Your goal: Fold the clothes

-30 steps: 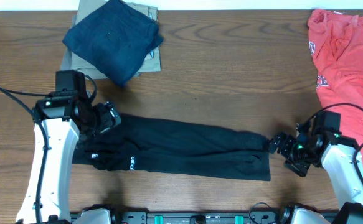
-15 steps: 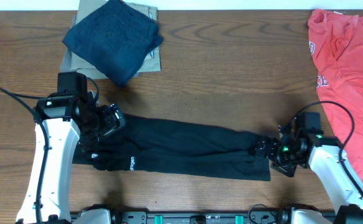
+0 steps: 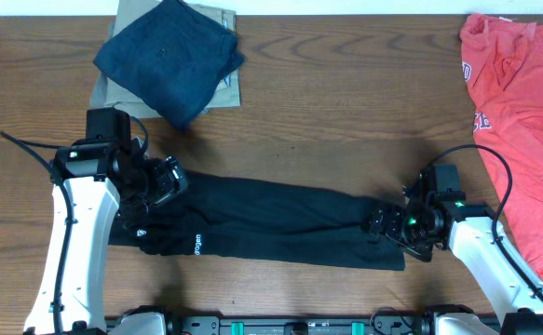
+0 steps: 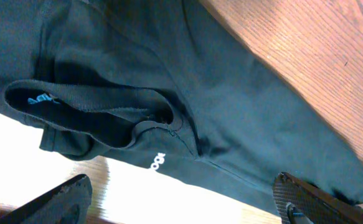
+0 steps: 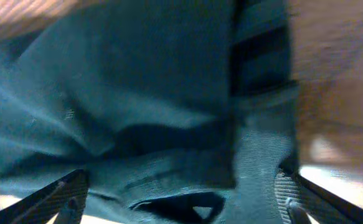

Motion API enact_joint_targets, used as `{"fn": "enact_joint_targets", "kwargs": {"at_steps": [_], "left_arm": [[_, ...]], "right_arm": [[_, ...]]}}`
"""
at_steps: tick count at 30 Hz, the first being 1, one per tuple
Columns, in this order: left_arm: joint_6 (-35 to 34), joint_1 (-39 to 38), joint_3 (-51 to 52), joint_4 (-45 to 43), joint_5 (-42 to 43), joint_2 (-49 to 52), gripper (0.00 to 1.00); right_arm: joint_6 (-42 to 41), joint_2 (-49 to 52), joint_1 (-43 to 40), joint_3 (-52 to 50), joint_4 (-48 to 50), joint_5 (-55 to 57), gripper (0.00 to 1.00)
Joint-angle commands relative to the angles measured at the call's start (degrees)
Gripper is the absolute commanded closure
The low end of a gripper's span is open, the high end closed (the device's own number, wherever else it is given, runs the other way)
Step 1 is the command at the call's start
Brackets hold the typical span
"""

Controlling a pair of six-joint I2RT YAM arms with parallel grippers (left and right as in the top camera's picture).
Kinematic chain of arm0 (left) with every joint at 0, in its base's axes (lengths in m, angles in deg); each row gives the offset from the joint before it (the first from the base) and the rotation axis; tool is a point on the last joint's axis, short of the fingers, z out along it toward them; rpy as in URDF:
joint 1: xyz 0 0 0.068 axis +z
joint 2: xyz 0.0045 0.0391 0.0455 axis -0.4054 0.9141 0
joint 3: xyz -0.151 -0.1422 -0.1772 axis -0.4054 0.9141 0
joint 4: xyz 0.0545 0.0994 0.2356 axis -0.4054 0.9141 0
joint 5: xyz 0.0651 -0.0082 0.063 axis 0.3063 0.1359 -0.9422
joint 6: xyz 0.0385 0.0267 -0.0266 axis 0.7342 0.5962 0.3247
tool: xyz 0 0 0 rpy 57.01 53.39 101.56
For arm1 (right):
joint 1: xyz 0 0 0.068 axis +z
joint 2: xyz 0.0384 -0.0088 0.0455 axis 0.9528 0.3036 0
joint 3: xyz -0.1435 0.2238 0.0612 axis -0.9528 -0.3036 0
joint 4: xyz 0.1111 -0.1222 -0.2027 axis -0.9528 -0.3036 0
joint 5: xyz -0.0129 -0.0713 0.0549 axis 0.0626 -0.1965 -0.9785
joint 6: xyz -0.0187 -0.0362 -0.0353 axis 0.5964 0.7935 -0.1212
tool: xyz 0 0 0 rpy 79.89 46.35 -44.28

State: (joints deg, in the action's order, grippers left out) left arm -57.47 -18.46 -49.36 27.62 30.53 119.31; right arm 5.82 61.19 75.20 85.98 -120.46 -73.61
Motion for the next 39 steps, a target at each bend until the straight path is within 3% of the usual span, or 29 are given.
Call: {"fn": "enact_joint_targets", "kwargs": {"at_steps": [1,12,27,39], "left_arm": [[1.5,-0.2,-0.5,0.5,0.0,-0.2,0.06],[1.5,-0.2,-0.5,0.5,-0.4,-0.2,0.06],[1.5,-0.2,-0.5,0.4,-0.4,-0.2,0.06],[1.7,-0.2,-0.5,0.0,-0.4,-0.2,0.06]], "right_arm": [[-0.3,-0.3,-0.3,1.0,-0.7,5.0,0.02],[5.5,0.3,-3.7,5.5,-2.9,9.6,0.01],[5.7,11.8,-2.8,4.4,-1.3,0.7,0.07],[4.9,13.2,2.9,4.2,1.2,-0.3,0.34]]}}
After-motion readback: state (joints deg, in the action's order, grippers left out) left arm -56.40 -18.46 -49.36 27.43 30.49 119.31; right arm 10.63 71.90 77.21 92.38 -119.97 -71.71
